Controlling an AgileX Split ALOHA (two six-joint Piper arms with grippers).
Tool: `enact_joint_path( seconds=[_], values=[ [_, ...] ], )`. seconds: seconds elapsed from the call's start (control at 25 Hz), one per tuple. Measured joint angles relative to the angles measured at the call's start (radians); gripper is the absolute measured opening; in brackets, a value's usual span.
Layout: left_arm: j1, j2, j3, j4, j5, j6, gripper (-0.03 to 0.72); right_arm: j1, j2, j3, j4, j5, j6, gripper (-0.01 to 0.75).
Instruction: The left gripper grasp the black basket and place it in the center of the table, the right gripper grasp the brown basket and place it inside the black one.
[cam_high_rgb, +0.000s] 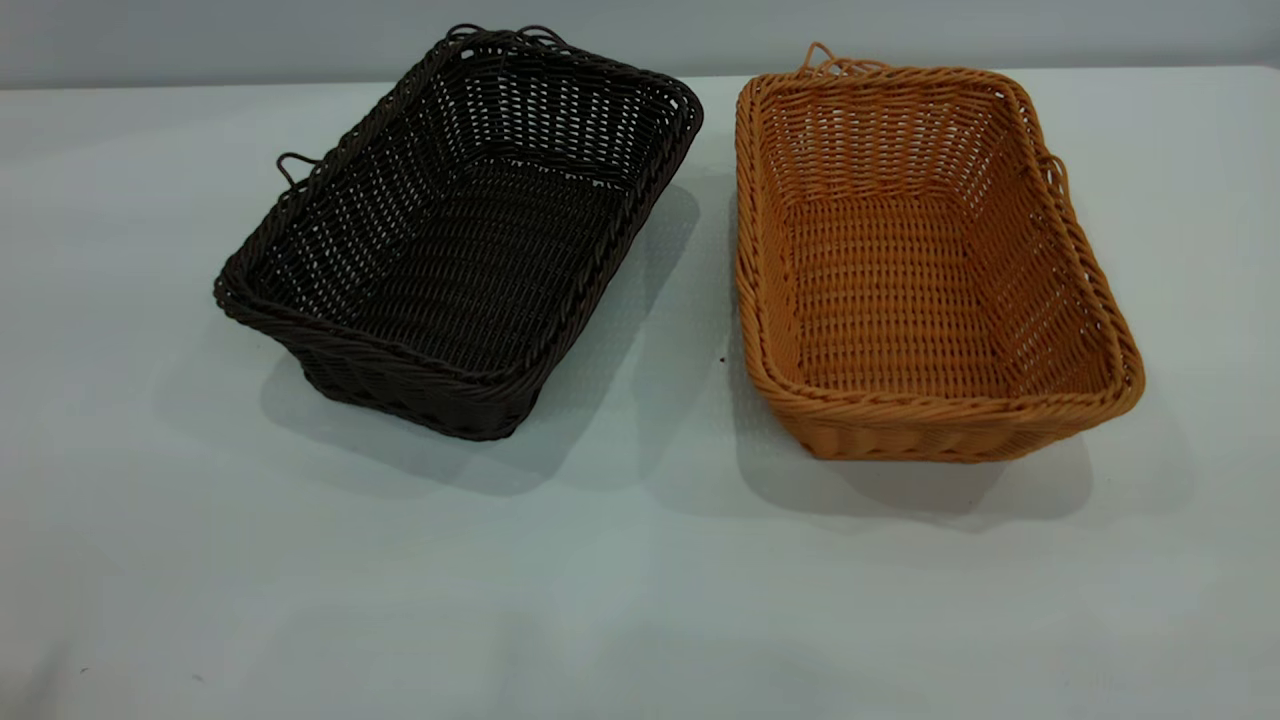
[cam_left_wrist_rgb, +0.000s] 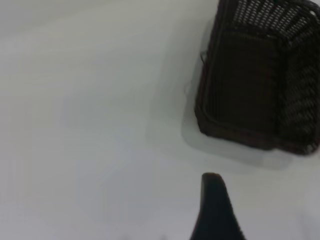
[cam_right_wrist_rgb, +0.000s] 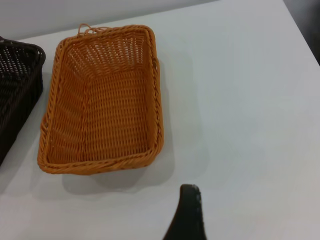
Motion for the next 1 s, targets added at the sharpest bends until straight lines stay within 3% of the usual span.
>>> enact_joint_path(
  seconds=[0.28,0.56,1.0],
  values=[
    [-0.012,0.475,-0.206,-0.003,-0.149,0.061,0.447,0.000,0.098,-0.007,0.028,-0.008,0.000,0.575],
    [-0.138,0.895,-0.408,-0.003,-0.266,0.092,0.466,0.000,0.258,-0.057,0.036,-0.077,-0.001,0.575],
    [-0.206,1.442,-0.776,-0.001,-0.256,0.099,0.515,0.000,0.506,-0.084,0.050,-0.188,0.000,0.575]
  ],
)
